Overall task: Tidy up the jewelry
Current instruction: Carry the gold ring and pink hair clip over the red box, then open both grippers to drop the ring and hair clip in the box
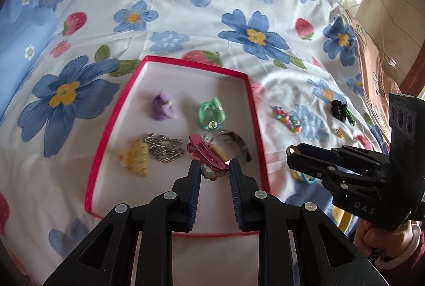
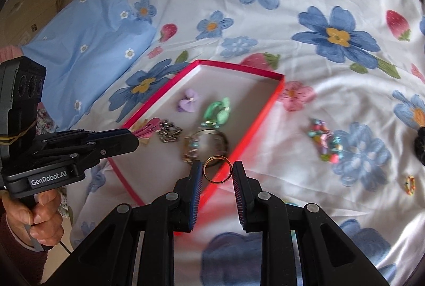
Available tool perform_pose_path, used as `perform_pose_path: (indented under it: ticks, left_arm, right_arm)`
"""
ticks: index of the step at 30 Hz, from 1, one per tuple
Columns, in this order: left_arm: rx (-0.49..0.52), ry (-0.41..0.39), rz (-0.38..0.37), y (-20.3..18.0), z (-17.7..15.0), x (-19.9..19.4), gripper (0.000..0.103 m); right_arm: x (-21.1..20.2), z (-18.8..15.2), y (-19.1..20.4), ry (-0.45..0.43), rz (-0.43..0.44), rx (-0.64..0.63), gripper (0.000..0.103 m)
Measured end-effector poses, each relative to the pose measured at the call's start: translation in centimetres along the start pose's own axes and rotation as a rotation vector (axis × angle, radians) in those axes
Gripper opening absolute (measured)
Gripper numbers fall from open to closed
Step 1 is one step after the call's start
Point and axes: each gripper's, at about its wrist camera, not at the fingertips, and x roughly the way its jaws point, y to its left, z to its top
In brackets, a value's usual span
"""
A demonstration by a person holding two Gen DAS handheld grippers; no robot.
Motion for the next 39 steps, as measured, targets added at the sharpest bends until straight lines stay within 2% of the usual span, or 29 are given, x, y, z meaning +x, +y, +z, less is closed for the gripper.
perform_pose_path:
  ticks: [15, 30, 39]
  left_arm:
    - [-0.057, 0.029, 0.006, 3.2, -0.9, 1.7, 0.021]
    - [-0.044, 0.095, 0.046, 4.4, -2.1, 5.7, 0.021]
    - [-0.038, 0.104, 0.046, 4.4, -2.2, 6.1, 0.022]
  right_arm:
    - [4.7, -0.6, 4.3, 0.099, 0.071, -0.061, 0.023]
    - [8.1, -1.1, 4.8, 0.204, 0.039, -0.104, 0.023]
    - [9.0, -0.9, 5.3, 0.239, 0.035, -0.139, 0.024]
